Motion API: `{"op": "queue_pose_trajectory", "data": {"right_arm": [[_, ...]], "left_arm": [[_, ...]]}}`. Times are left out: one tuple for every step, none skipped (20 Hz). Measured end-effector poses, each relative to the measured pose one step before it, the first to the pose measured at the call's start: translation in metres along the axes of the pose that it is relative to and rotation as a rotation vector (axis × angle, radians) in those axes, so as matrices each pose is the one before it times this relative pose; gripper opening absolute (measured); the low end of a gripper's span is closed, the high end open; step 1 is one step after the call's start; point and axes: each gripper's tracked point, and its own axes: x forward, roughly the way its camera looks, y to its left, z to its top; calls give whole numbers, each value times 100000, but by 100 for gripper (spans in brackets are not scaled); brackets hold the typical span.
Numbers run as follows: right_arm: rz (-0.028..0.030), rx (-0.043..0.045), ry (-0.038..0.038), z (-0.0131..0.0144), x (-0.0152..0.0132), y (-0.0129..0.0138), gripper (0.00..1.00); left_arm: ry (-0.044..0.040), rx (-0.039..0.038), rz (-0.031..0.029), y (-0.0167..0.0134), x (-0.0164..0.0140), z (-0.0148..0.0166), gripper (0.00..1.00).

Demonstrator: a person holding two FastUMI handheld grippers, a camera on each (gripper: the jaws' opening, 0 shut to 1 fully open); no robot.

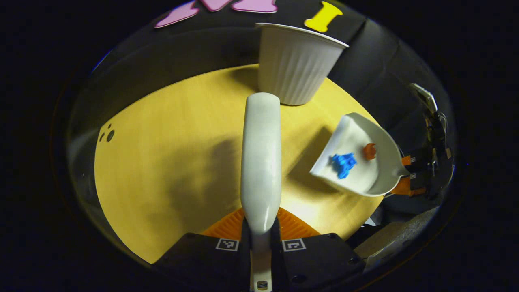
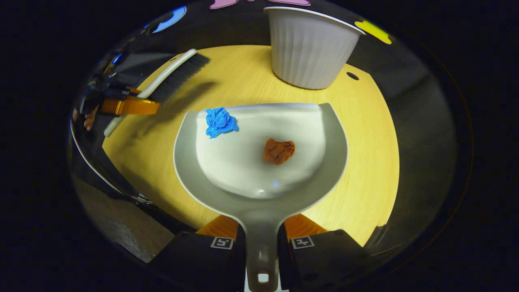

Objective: Pick up the small broom and dustpan from the desktop, sweep the trash into the dustpan with the broom, and then empty the trash into the garbage bin.

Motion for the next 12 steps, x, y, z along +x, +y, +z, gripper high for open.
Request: {"op": "queue_pose_trajectory", "data": {"right_arm": [[-374, 1635, -746, 503, -975, -86, 36], [25, 1377, -656, 424, -919, -100, 36], [141, 1083, -394, 298, -861, -278, 36], [-218, 728, -521, 439, -862, -375, 36], [-421, 383, -1058, 643, -874, -365, 36], [-323, 546, -1205, 906, -1013, -271, 36], [343, 990, -1063, 1121, -1068, -31, 36], [775, 1349, -1063, 1117, -1102, -46, 36], [531, 998, -1208, 812, -1071, -388, 36], [-222, 287, -1403, 1275, -1025, -457, 36], [-893, -189, -1213, 1236, -1023, -558, 36], [-1545, -420, -1609, 1332, -852, -794, 36]], "left_arm": [[462, -2400, 2013, 307, -35, -440, 24], [789, -1879, 1830, 222, 196, -520, 24], [893, -1446, 1483, 124, 127, -520, 24], [1086, -1094, 1148, 432, 187, -841, 24], [1003, -836, 869, 351, 249, -573, 24], [898, -539, 681, 771, 1, -835, 24], [708, -77, 578, 485, 83, -577, 24], [606, 105, 515, 334, 194, -776, 24], [691, -95, 48, -92, 236, -349, 24], [455, -140, -245, -10, 202, -476, 24], [278, -1, -348, -90, 102, -389, 24], [111, 187, -58, 183, 39, -419, 24]]}}
